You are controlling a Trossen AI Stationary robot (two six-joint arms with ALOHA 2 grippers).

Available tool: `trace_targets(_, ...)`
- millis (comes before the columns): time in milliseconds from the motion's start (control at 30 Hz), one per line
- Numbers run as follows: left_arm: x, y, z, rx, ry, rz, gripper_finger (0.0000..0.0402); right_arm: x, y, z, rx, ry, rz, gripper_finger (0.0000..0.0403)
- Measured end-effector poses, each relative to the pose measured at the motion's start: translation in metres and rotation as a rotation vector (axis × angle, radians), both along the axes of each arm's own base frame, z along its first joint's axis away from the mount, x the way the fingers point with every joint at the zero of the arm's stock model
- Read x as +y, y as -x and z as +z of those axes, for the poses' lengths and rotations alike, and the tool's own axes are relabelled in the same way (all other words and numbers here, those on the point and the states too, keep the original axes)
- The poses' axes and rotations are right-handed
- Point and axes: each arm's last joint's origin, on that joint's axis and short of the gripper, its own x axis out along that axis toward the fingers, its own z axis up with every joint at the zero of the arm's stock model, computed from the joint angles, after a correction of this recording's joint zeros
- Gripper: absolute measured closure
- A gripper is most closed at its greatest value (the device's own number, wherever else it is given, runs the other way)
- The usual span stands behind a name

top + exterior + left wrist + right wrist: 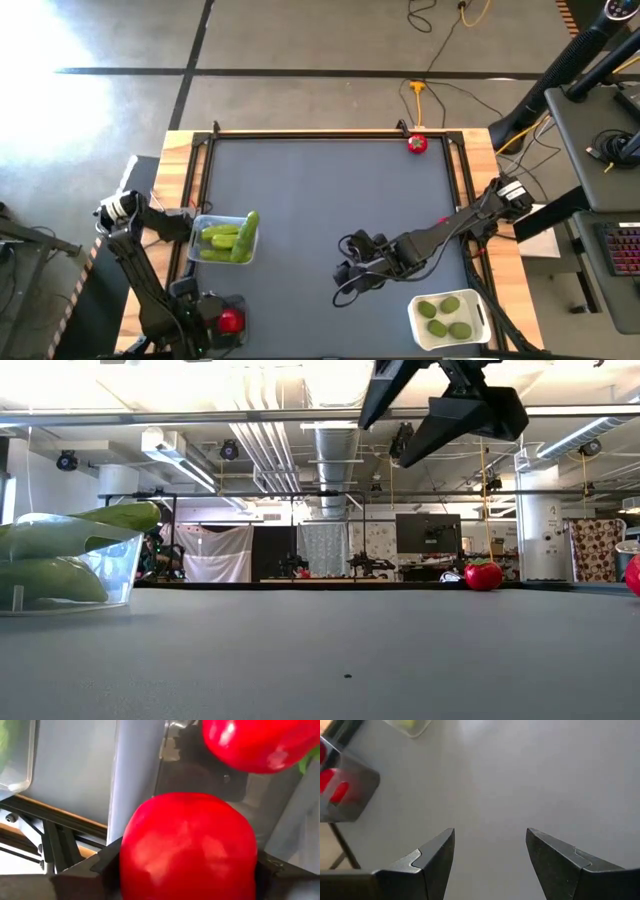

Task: Sort produce into baskets
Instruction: Put the top left tomato into the black bin

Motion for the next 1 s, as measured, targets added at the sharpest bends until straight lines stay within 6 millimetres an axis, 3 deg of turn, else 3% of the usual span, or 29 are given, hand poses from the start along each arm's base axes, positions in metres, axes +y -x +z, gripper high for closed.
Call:
trace_targets(333, 0.003, 0.002, -0.018, -0.012, 0.015, -0.002, 0.0127, 0.001, -0.009, 0.002, -0.127, 0.072, -0.037, 0.0165)
trace_targets(633, 0.005, 0.002, -0.025, -0.038, 0.011, 0.008, 0.0138, 0.003, -0.016, -0.018, -0.082, 0.107, -0.062, 0.0165)
trace_targets(1000, 0.004, 0.001, -0.025, -0.050, 0.021, 0.014, 0.0091, -0.005, -0.013, -0.015, 0.004, 0.096, -0.017, 0.0165)
